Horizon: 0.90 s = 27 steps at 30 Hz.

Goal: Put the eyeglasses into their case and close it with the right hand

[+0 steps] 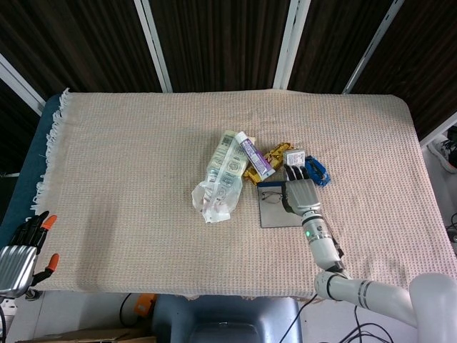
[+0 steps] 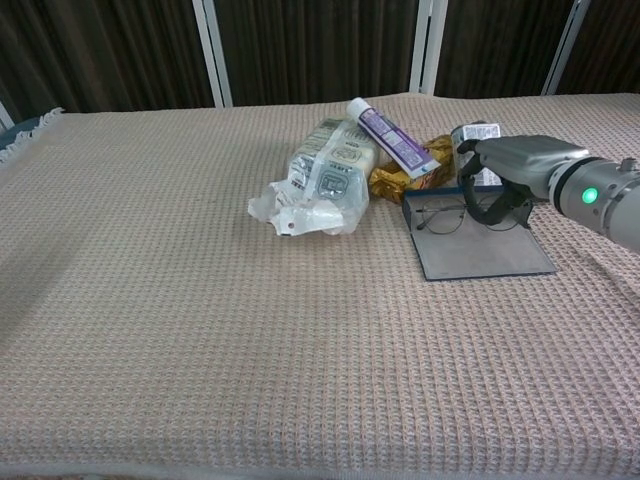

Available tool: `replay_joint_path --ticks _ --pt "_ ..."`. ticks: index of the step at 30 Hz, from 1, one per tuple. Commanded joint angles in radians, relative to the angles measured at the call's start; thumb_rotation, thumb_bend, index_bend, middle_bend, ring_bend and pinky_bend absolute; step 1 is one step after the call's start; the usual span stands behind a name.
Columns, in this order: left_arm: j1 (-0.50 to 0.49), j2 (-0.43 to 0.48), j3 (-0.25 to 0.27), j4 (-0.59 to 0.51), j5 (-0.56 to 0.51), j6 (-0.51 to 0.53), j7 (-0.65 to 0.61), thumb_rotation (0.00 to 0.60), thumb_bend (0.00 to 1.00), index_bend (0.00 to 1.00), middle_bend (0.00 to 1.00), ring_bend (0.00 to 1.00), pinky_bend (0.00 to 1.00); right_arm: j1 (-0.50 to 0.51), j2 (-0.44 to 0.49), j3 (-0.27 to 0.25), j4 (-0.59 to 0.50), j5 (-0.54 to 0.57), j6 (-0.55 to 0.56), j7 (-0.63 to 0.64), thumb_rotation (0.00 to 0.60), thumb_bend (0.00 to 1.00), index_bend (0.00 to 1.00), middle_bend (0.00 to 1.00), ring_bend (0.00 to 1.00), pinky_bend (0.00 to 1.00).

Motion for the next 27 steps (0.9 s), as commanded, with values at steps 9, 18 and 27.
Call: replay_joint_path --ticks 9,18,27 --pt "-0.001 0.003 0.002 0.0 0.001 0.0 -0.006 0.6 0.41 0.0 0.0 0.0 0.12 0.009 -0.028 -0.001 0.032 -0.013 0.009 -0.039 0.6 0.54 0.46 0.14 0.0 0.0" --pt "0.002 0.004 0.003 -0.001 0.003 0.006 -0.009 0.6 0.41 0.0 0.0 0.0 0.12 -0.009 0.007 0.0 -0.014 -0.058 0.04 -0.027 0.6 0.38 0.37 0.11 0.0 0.0" --pt "0.001 0.005 0.004 -0.002 0.006 0.005 -0.009 0.6 0.41 0.0 0.0 0.0 0.12 -0.041 0.071 -0.024 -0.09 -0.075 0.063 -0.045 0.6 0.29 0.29 0.06 0.0 0.0"
